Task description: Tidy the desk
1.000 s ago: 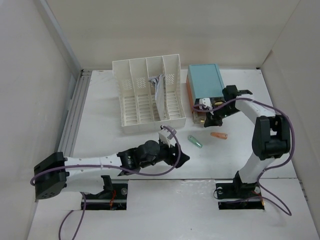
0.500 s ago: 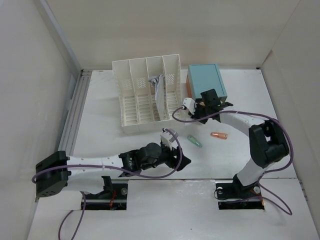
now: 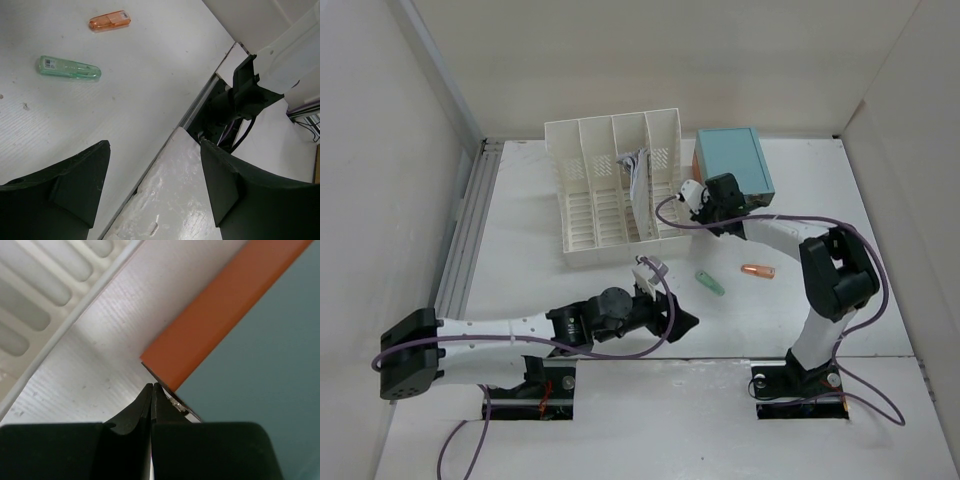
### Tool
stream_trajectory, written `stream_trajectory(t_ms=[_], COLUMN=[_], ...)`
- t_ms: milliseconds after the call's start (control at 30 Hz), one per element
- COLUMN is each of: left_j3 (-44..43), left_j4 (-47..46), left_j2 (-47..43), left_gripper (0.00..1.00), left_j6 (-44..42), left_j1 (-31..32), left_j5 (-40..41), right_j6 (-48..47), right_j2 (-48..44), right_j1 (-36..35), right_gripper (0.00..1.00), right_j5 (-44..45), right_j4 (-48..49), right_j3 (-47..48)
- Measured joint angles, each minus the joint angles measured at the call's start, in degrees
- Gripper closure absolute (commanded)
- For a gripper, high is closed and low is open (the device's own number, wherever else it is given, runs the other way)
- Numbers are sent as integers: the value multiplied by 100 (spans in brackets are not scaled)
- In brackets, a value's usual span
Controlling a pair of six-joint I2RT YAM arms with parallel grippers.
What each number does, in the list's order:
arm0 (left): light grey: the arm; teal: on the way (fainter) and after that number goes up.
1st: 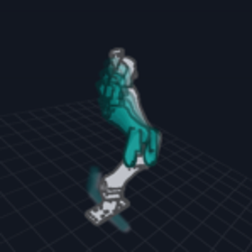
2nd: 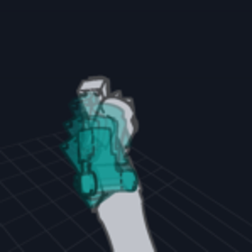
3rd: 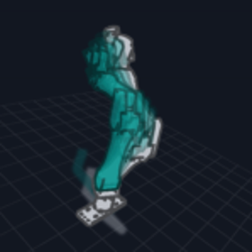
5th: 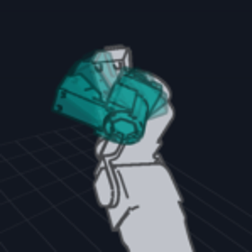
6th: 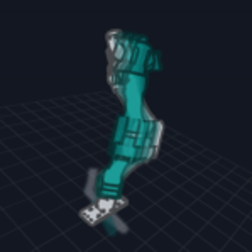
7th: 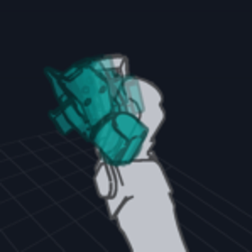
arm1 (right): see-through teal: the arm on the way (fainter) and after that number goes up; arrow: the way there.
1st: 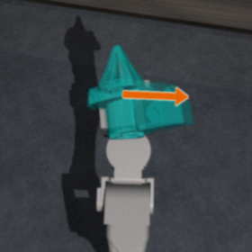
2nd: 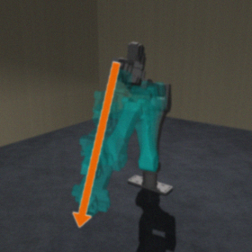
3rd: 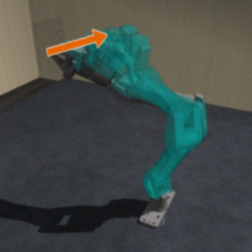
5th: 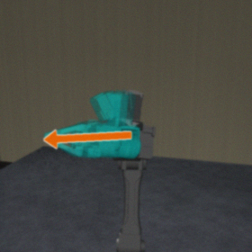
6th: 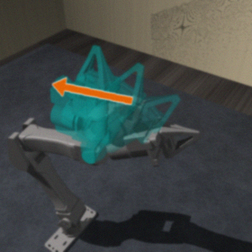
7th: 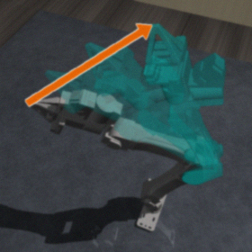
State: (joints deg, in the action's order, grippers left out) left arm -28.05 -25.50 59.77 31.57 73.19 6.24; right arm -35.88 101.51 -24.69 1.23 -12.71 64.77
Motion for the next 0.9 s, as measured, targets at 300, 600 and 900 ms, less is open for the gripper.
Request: stream_trajectory(t_ms=[300, 600, 900], left_j3=[35, -1036, -1637], left_j4=[-11, -118, -232], left_j2=[13, 1982, 2345], left_gripper=[34, 97, 32], left_j6=[42, 114, 164], left_j1=[20, -42, -184], left_j5=[35, 116, 297], right_j6=[-24, -444, 1121], right_j2=[-103, -2841, -2747], right_j1=[-35, 540, 1412], right_gripper=[100, 4, 43], right_j5=[83, -839, -1010], right_j4=[96, -96, -459], right_j3=[-48, -758, -669])
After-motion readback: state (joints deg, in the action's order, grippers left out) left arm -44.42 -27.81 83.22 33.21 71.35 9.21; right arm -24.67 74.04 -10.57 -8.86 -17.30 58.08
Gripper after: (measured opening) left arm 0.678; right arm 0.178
